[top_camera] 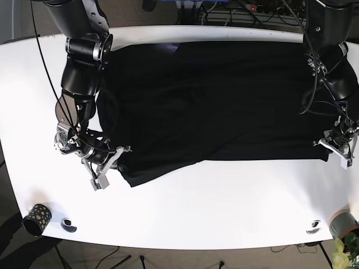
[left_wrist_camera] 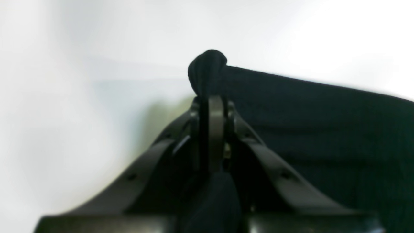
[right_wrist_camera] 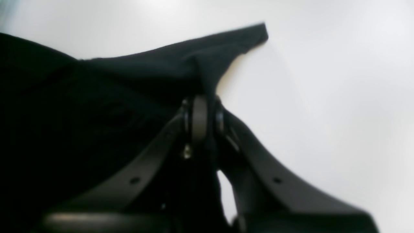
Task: Fold the T-shirt properly
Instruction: 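Fold the hem edge over toward the collar with both grippers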
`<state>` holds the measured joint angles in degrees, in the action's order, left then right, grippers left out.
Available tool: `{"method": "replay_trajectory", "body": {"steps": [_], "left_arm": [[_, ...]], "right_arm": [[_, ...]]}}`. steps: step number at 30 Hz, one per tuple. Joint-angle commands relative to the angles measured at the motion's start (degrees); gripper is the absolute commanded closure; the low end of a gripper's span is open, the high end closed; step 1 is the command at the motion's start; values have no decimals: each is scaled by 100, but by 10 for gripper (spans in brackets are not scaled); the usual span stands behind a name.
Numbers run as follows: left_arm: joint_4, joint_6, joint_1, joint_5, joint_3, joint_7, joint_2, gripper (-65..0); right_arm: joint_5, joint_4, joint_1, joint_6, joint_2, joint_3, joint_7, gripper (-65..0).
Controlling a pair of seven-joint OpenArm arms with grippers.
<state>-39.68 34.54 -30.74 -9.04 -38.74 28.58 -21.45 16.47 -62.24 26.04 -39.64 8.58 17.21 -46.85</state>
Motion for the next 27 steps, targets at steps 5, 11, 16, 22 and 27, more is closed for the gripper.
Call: {"method": "replay_trajectory", "body": {"steps": [5,11,16,22,27], "left_arm": [[-1698,506,204,64,-482,698,304,0],[-3104,546,740,64,-570,1489,523,0],[-4247,546,1285,73,-579,2026,699,0],[-4977,546,1760,73,-587,2210,936,0],[-5293,546,2226,73,-587,2210,945,0]], "right_arm": [[89,-1543,-200,-36,184,24,-506,0],[89,-2466,-534,-36,201,24,-893,0],[89,-3319,-1044,-36,201,33,-1201,0],[89,-3970,-1703,-36,193,41,-1227,0],[89,-4277,-2248,-36,166,41,-1227,0]]}}
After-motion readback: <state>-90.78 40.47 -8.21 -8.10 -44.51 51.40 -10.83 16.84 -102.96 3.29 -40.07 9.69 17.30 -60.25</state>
